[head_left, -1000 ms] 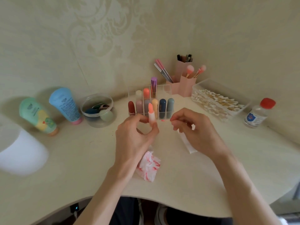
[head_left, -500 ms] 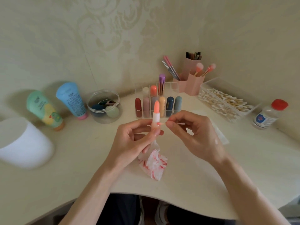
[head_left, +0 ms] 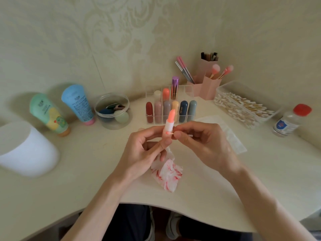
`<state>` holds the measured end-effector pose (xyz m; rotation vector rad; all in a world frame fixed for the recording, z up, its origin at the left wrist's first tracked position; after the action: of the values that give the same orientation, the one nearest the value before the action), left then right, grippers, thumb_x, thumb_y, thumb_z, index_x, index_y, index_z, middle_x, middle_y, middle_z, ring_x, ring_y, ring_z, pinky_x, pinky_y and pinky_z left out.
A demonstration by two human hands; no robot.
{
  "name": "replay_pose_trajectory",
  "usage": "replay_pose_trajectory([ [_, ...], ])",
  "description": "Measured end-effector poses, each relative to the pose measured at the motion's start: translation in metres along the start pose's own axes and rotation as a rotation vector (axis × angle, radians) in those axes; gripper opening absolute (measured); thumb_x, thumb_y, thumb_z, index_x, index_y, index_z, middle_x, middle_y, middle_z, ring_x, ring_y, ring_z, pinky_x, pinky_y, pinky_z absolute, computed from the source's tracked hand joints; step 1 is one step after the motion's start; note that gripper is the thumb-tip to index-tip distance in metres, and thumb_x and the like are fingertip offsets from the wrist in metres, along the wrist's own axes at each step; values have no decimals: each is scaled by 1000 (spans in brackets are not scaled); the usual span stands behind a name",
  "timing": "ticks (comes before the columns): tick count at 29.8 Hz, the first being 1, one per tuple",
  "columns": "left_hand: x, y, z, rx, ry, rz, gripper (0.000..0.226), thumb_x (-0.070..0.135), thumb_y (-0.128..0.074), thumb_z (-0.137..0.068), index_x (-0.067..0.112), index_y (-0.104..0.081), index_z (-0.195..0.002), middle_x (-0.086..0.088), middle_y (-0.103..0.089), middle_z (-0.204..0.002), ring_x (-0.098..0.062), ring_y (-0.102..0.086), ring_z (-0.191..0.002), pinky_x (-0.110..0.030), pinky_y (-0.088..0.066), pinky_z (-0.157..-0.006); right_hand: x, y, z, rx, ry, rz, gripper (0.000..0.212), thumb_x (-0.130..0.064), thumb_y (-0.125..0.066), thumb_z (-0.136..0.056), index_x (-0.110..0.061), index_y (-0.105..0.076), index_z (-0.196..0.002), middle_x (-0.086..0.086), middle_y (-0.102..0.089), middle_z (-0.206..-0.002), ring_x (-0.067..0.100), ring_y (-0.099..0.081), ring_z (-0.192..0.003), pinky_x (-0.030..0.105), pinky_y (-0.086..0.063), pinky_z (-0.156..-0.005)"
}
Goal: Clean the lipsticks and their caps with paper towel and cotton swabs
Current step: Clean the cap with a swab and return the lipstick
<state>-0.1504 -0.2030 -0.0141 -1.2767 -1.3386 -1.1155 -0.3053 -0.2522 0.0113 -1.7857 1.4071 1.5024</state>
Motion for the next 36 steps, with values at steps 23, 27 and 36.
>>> replay_pose_trajectory([
  [23, -1, -8, 1, -60, -54, -10, 28, 18, -63, -99, 11, -57, -126, -6, -69, -111, -33, -58, -67, -38, -53, -65, 9, 0, 1, 102, -12, -17, 15, -20, -74, -96, -12, -82, -107, 1, -81, -98, 31, -75, -91, 59, -56, -84],
  [27, -2, 2, -2, 13, -73, -31, 24, 18, -70, -94, 10, -68, -116, -6, -70, -92, -23, -57, -63, -39, -49, -63, 6, -3, 1, 112, 26, 17, 14, -20, -75, -96, -14, -83, -106, 2, -79, -95, 37, -72, -87, 61, -53, -77],
  [36, 2, 13, -2, 135, -75, -1, 36, 16, -77, -87, 20, -70, -122, -3, -77, -97, -23, -64, -62, -34, -56, -63, 7, -2, 1, 125, 21, 38, 14, -19, -74, -98, -17, -83, -107, 2, -79, -95, 36, -71, -87, 59, -53, -77],
])
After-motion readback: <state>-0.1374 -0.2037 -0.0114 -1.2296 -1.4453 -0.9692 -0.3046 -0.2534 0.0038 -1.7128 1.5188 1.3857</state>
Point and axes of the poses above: each hand's wrist, its own z-axis away from the middle knuckle, its own y-axis out of the back of the hand, x = y × z, the point moved 9 cm from there along -z, towards the middle knuckle
